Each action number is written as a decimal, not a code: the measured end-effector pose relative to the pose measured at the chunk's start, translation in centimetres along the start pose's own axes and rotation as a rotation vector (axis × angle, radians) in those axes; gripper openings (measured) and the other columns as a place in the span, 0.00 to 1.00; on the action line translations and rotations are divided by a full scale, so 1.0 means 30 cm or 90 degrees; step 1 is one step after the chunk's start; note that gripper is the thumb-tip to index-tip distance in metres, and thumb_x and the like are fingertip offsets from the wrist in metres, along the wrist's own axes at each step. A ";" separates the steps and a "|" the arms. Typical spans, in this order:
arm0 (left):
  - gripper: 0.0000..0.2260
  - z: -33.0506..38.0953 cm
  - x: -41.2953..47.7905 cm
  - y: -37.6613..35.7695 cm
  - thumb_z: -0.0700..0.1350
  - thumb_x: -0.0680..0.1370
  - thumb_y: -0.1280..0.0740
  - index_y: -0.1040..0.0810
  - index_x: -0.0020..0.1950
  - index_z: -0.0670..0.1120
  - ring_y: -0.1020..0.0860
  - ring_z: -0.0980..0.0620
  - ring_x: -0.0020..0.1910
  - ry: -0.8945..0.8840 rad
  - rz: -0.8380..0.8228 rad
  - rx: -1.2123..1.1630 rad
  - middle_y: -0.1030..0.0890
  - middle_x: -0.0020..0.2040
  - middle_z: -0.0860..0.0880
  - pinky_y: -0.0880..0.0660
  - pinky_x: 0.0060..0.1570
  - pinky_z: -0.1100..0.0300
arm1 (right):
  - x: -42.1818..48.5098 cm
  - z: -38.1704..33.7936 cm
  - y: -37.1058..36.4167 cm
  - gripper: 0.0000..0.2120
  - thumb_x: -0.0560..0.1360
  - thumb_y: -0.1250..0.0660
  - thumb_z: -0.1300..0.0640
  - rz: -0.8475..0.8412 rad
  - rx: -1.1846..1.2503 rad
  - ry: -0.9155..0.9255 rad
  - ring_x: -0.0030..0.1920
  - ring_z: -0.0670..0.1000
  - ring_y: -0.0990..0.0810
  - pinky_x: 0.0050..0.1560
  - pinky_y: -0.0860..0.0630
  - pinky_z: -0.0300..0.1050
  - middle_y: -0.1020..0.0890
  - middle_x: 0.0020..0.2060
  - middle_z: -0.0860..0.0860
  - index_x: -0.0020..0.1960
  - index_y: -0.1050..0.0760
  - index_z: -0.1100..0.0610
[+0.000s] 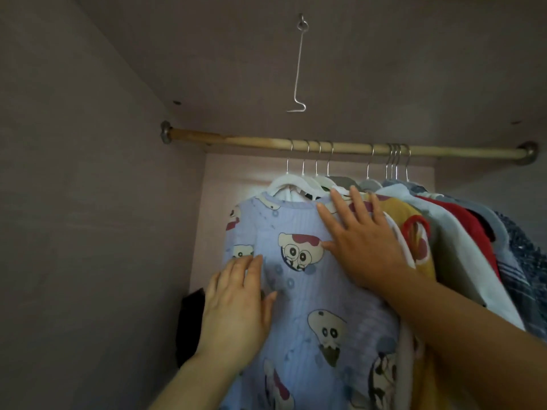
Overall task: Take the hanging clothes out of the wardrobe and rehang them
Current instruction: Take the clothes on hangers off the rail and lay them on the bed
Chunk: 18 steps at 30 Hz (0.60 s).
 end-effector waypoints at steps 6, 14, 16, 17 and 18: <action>0.26 0.062 0.181 -0.123 0.47 0.67 0.25 0.25 0.62 0.39 0.22 0.40 0.56 -0.019 0.024 0.002 0.21 0.57 0.40 0.27 0.55 0.41 | -0.007 0.143 -0.193 0.31 0.77 0.58 0.37 -0.013 0.051 0.025 0.71 0.61 0.38 0.71 0.48 0.58 0.34 0.71 0.57 0.73 0.41 0.54; 0.29 -0.017 0.401 -0.200 0.54 0.80 0.43 0.50 0.77 0.47 0.49 0.49 0.75 0.004 -0.010 0.010 0.48 0.77 0.48 0.51 0.73 0.55 | 0.047 0.210 -0.286 0.28 0.80 0.59 0.41 0.050 0.164 -0.040 0.70 0.57 0.37 0.69 0.50 0.55 0.32 0.70 0.55 0.73 0.43 0.55; 0.29 -0.050 0.462 -0.212 0.54 0.80 0.43 0.49 0.76 0.47 0.46 0.48 0.74 0.013 -0.003 0.000 0.45 0.76 0.47 0.48 0.72 0.53 | 0.088 0.195 -0.236 0.27 0.79 0.57 0.43 0.103 0.186 -0.083 0.70 0.58 0.34 0.68 0.48 0.58 0.30 0.69 0.55 0.73 0.40 0.55; 0.29 -0.064 0.490 -0.218 0.54 0.79 0.42 0.47 0.76 0.46 0.44 0.47 0.73 0.017 0.000 -0.004 0.44 0.75 0.47 0.47 0.72 0.52 | 0.116 0.179 -0.205 0.27 0.78 0.55 0.43 0.131 0.193 -0.092 0.69 0.58 0.33 0.68 0.45 0.59 0.29 0.68 0.55 0.72 0.39 0.56; 0.28 -0.073 0.517 -0.222 0.55 0.79 0.42 0.46 0.75 0.46 0.43 0.47 0.73 0.017 0.001 -0.009 0.43 0.75 0.46 0.46 0.72 0.51 | 0.147 0.160 -0.175 0.27 0.78 0.54 0.44 0.149 0.202 -0.094 0.69 0.58 0.33 0.68 0.43 0.60 0.28 0.67 0.55 0.72 0.37 0.56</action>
Point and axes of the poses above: each hand's wrist, its own x-axis towards the middle knuckle, its own y-axis out of the back of the hand, z = x × y, the point moved 10 cm from there along x, towards the middle knuckle
